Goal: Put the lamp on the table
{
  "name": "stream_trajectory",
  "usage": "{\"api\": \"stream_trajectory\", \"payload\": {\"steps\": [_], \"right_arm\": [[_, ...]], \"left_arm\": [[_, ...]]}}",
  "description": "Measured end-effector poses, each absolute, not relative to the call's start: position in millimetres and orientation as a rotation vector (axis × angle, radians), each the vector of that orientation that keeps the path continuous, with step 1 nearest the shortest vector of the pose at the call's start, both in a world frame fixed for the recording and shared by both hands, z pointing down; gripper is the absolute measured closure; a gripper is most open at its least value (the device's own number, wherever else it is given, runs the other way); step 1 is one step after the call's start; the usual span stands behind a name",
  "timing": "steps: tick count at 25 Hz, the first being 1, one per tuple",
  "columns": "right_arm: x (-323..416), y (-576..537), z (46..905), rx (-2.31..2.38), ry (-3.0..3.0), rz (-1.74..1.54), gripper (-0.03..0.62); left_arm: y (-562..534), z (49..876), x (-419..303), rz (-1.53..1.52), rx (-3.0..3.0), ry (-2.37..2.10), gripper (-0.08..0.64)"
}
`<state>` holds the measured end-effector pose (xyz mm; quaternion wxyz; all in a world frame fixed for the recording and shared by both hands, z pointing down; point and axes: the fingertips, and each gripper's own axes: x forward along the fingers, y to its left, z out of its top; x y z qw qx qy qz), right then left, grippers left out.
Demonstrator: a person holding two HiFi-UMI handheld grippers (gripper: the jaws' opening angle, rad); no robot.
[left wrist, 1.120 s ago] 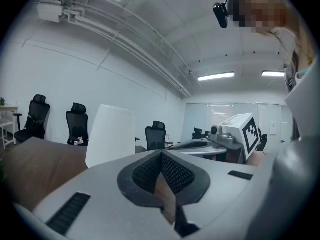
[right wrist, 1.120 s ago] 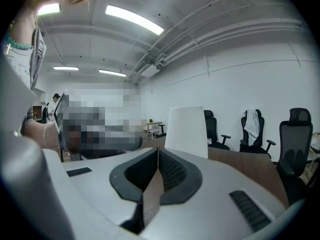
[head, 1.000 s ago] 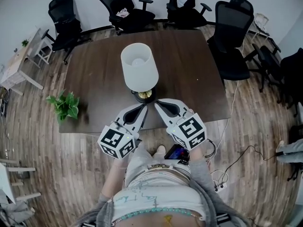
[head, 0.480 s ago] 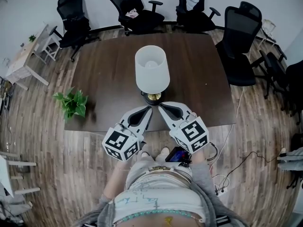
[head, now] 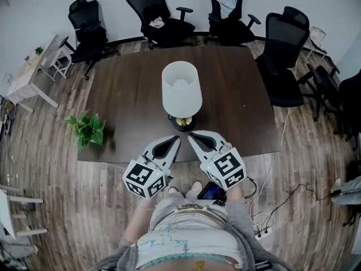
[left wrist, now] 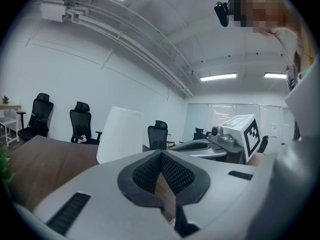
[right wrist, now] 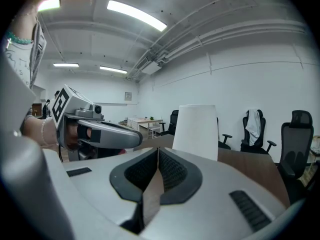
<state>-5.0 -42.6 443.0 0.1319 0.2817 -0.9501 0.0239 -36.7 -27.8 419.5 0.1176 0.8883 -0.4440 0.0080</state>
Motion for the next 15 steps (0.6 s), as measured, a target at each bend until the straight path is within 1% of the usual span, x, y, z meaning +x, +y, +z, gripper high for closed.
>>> {"api": "stream_trajectory", "payload": {"steps": [15], "right_arm": [[7.9,-43.5,447.2,0.831,-2.746,0.075,0.571]], "left_arm": [[-31.5,421.8,-16.2,0.032,2.626,-1.237,0.549]]}}
